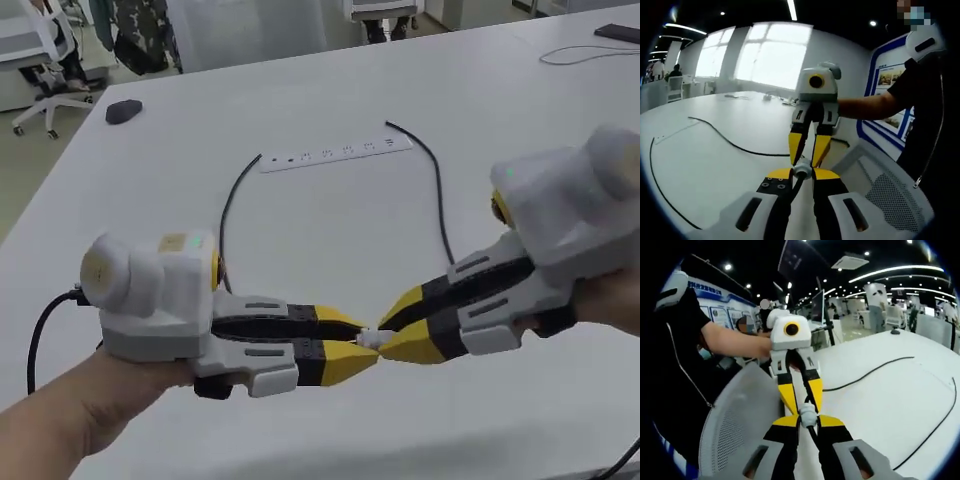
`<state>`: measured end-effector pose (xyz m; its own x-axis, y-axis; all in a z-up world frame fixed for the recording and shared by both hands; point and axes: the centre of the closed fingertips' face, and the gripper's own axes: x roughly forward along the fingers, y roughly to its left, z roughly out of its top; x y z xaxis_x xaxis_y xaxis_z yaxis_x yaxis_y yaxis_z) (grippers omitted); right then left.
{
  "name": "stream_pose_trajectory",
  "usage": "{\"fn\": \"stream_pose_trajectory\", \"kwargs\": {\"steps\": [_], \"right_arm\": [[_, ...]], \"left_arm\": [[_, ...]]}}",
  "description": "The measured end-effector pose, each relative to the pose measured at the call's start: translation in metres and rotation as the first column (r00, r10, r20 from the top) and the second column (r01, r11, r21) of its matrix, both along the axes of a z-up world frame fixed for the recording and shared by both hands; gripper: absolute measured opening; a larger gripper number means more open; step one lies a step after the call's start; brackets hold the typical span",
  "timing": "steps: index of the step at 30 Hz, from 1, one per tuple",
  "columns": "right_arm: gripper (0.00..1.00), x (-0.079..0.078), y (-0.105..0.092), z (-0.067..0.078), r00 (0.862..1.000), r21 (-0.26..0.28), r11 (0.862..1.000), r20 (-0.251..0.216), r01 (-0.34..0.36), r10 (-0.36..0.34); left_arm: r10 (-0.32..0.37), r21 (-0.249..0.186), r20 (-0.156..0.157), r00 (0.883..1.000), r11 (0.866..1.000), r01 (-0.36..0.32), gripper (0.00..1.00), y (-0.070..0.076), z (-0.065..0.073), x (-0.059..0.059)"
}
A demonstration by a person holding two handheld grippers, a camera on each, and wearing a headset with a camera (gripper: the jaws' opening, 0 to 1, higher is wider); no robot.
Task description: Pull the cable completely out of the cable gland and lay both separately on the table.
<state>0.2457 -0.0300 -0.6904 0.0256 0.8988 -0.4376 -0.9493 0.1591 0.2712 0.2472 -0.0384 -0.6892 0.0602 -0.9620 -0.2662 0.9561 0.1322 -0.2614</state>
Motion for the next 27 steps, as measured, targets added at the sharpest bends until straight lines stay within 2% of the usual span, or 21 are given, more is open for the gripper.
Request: {"fn": "stream_pose_trajectory", "kwargs": {"steps": [3, 6, 7, 8, 10, 11, 12, 13, 14, 16, 19, 20, 22, 25, 26, 27], "right_arm": [[0.09, -0.0036, 0.0019, -0.0009, 0.999, 0.003, 1.0, -0.033, -0.011, 0.011], [0.08, -0.0082, 0.0041, -0.0011, 0.999, -0.009, 1.0, -0.024, -0.026, 0.025], [0.08, -0.0072, 0.0045, -0.0003, 0.998, -0.016, 0.999, 0.044, -0.046, 0.047], [0.08, -0.0075, 0.0048, 0.0001, 0.996, -0.017, 0.998, 0.064, -0.053, 0.054], [0.08, -0.0075, 0.0056, 0.0016, 0.984, -0.031, 0.997, 0.159, -0.074, 0.078], [0.08, -0.0076, 0.0057, 0.0016, 0.973, -0.045, 0.995, 0.211, -0.088, 0.095], [0.08, -0.0077, 0.0057, 0.0015, 0.966, -0.053, 0.994, 0.239, -0.091, 0.101], [0.08, -0.0071, 0.0056, 0.0014, 0.956, -0.061, 0.993, 0.271, -0.097, 0.11], [0.08, -0.0067, 0.0051, 0.0009, 0.95, -0.071, 0.993, 0.29, -0.097, 0.114], [0.08, -0.0081, 0.004, -0.0003, 0.95, -0.074, 0.992, 0.289, -0.1, 0.117], [0.08, -0.0078, 0.0033, -0.0024, 0.941, -0.088, 0.991, 0.314, -0.105, 0.127], [0.08, -0.0074, 0.0028, -0.003, 0.929, -0.102, 0.989, 0.343, -0.108, 0.137], [0.08, -0.0063, 0.0028, -0.0034, 0.915, -0.113, 0.988, 0.378, -0.108, 0.143], [0.08, -0.0069, 0.0023, -0.004, 0.912, -0.123, 0.987, 0.384, -0.102, 0.142], [0.09, -0.0059, 0.0014, -0.0037, 0.914, -0.128, 0.987, 0.383, -0.093, 0.135], [0.13, -0.0026, -0.0019, -0.0049, 0.922, -0.142, 0.988, 0.371, -0.063, 0.112]], "left_arm": [[0.0, 0.004, 0.004, 1.0, 1.0, 0.0, 0.15, 0.0013, -0.0006, 0.0], [-0.004, 0.011, 0.007, 1.0, 1.0, 0.004, 0.15, 0.0025, -0.0018, -0.0015], [-0.003, 0.011, 0.007, 1.0, 1.0, 0.003, 0.15, 0.0027, -0.0018, -0.0015], [0.001, 0.01, 0.006, 1.0, 1.0, -0.001, 0.15, 0.0031, -0.0018, -0.0006], [0.015, 0.007, -0.016, 1.0, 1.0, -0.015, 0.15, 0.0043, -0.0019, 0.0017], [0.023, 0.007, -0.032, 0.999, 1.0, -0.023, 0.15, 0.0047, -0.0021, 0.0028], [0.034, 0.003, -0.052, 0.998, 0.999, -0.033, 0.15, 0.0045, -0.0019, 0.0039], [0.056, 0.006, -0.103, 0.993, 0.998, -0.056, 0.15, 0.0047, -0.0026, 0.0045], [0.05, 0.004, -0.082, 0.995, 0.999, -0.05, 0.15, 0.0039, -0.0025, 0.0051], [0.049, 0.006, -0.072, 0.996, 0.999, -0.048, 0.15, 0.0031, -0.0031, 0.004], [0.053, 0.01, -0.097, 0.994, 0.999, -0.053, 0.15, 0.0025, -0.0052, 0.0038], [0.055, 0.011, -0.102, 0.993, 0.998, -0.055, 0.15, 0.0022, -0.0058, 0.0039], [0.07, 0.009, -0.122, 0.99, 0.998, -0.07, 0.15, 0.0021, -0.0067, 0.0058], [0.074, 0.004, -0.128, 0.989, 0.997, -0.074, 0.15, 0.0025, -0.008, 0.006], [0.07, -0.008, -0.109, 0.992, 0.997, -0.071, 0.15, 0.0021, -0.0066, 0.0059], [0.069, -0.016, -0.074, 0.995, 0.997, -0.07, 0.15, 0.0024, -0.005, 0.0074]]}}
